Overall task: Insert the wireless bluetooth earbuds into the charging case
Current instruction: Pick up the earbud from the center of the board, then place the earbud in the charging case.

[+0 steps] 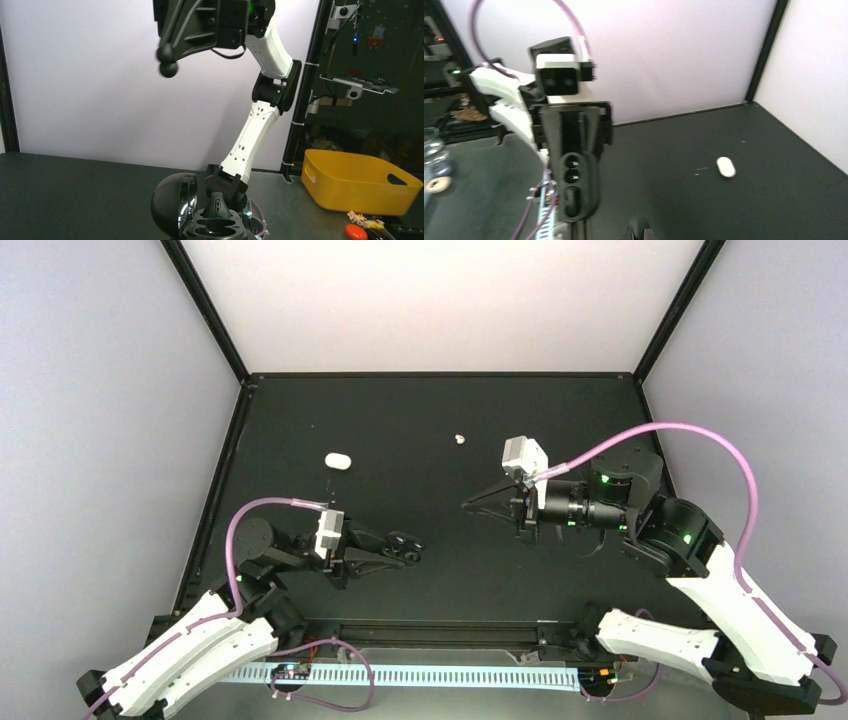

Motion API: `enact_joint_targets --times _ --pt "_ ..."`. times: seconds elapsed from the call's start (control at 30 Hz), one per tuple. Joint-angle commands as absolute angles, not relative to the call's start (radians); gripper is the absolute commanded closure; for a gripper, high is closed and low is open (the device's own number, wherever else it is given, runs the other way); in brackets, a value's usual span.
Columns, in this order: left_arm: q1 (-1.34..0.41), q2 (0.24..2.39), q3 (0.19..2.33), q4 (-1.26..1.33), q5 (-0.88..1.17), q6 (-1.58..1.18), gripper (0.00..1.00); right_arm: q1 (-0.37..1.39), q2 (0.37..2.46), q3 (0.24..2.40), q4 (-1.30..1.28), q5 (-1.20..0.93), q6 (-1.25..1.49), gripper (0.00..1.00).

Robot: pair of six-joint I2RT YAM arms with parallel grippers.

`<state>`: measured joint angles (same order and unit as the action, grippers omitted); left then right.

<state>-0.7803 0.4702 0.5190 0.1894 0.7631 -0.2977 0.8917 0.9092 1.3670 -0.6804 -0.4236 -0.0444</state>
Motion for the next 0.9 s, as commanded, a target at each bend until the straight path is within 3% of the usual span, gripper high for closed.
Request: enact_joint_targets --times 0.0,0.17,0.33,0.87 --pt "-0.785 0.503 0.566 0.263 0.812 -0.31 0.98 0.949 0.942 1.447 -0.782 -0.517 -0.071 0.99" --pt "-0.788 0.528 0.566 0.291 0.82 -0.322 0.98 1.114 0.991 1.464 -0.751 -0.395 -0.086 0.99" --pt "-0.791 0.524 0.563 0.295 0.821 -0.324 0.98 1.163 1.001 1.434 -0.65 -0.405 -0.083 0.99" --pt "-0.793 0.502 0.56 0.246 0.799 -0.298 0.98 1.287 1.155 1.518 -0.7 -0.238 -0.117 0.99"
